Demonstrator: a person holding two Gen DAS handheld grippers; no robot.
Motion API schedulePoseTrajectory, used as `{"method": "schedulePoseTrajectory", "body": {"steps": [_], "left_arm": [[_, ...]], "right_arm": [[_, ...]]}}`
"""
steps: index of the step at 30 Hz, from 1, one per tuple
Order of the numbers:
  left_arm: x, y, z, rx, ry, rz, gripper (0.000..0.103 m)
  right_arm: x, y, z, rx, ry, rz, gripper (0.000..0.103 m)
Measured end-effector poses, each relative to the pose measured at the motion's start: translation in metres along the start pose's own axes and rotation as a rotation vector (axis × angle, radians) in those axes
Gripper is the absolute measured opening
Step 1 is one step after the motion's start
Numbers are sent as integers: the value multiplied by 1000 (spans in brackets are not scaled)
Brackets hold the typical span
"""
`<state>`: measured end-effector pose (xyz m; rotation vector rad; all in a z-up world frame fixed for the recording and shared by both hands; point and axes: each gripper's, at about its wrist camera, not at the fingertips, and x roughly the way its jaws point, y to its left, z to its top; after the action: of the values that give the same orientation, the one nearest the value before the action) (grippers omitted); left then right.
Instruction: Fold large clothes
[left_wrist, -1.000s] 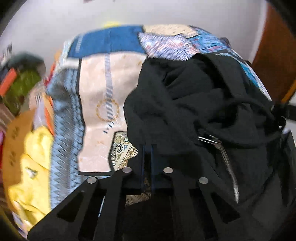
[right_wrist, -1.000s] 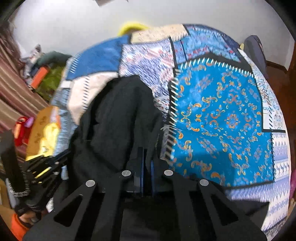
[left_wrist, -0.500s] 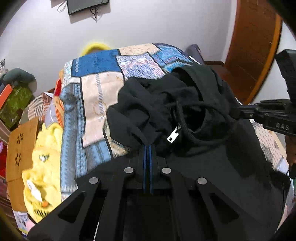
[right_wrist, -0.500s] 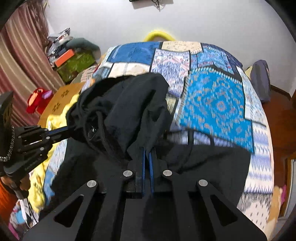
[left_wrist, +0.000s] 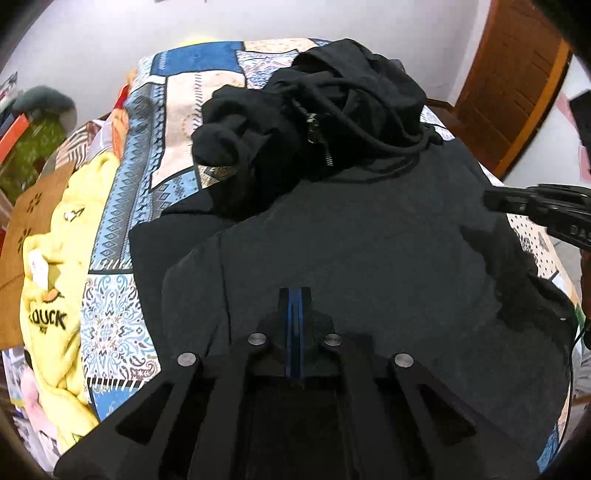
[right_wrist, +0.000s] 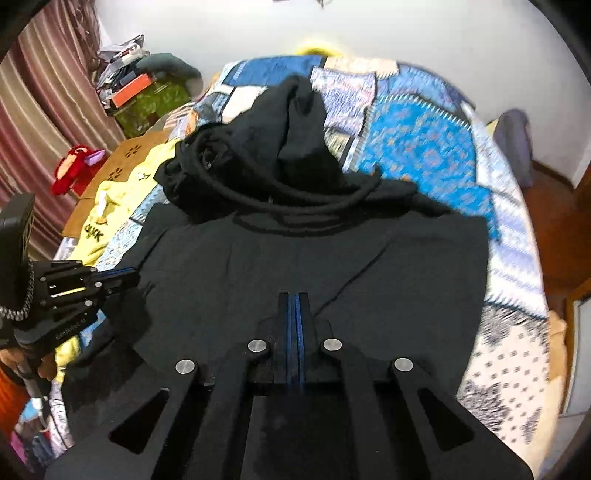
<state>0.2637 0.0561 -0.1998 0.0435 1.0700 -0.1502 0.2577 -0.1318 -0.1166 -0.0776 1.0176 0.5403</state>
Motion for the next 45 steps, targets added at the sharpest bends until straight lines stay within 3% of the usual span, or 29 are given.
{"method": "schedulePoseTrajectory", "body": {"steps": [2,4,6,9,13,15,19,22,27,32,33,36,37,40,45], "left_arm": [[-6,6,6,-19,-8,10,9],[-14,13,16,-37,-33,17,34],[-25,21,28,-53,-84,33,55],[-39,30,48,-59,-147,40,61],[-43,42,80,-84,-191,43,78],[-40,48,98,-100,-200,26,79],[-20,66,130,-136,-179,-27,79],[5,78,149,-166,-143,-27,79],[55,94,162,-213,-56,-32,79],[91,107,161,-298,-8,-92,79],[96,109,159,-319,-1,-115,77],[103,112,154,-364,5,-191,55],[103,111,153,-370,9,-213,41],[95,101,151,-338,4,-198,24],[59,68,140,-209,-47,-134,17]], "right_arm": [[-10,1,8,-16,-23,-29,4],[-17,2,18,-25,-35,-50,13],[-22,1,27,-29,-54,-77,39],[-28,1,45,-33,-130,-117,62],[-22,-4,81,3,-163,-100,63],[-15,-5,96,34,-155,-76,63],[8,-6,130,88,-138,0,63],[29,-4,145,96,-116,6,63],[73,-2,159,95,-3,0,63],[93,-6,158,120,-3,32,62],[94,-7,155,134,-10,53,53],[93,-8,149,136,-17,91,35],[91,-7,149,126,-24,93,33],[78,0,140,81,-46,82,27],[49,9,115,33,-78,77,22]]}}
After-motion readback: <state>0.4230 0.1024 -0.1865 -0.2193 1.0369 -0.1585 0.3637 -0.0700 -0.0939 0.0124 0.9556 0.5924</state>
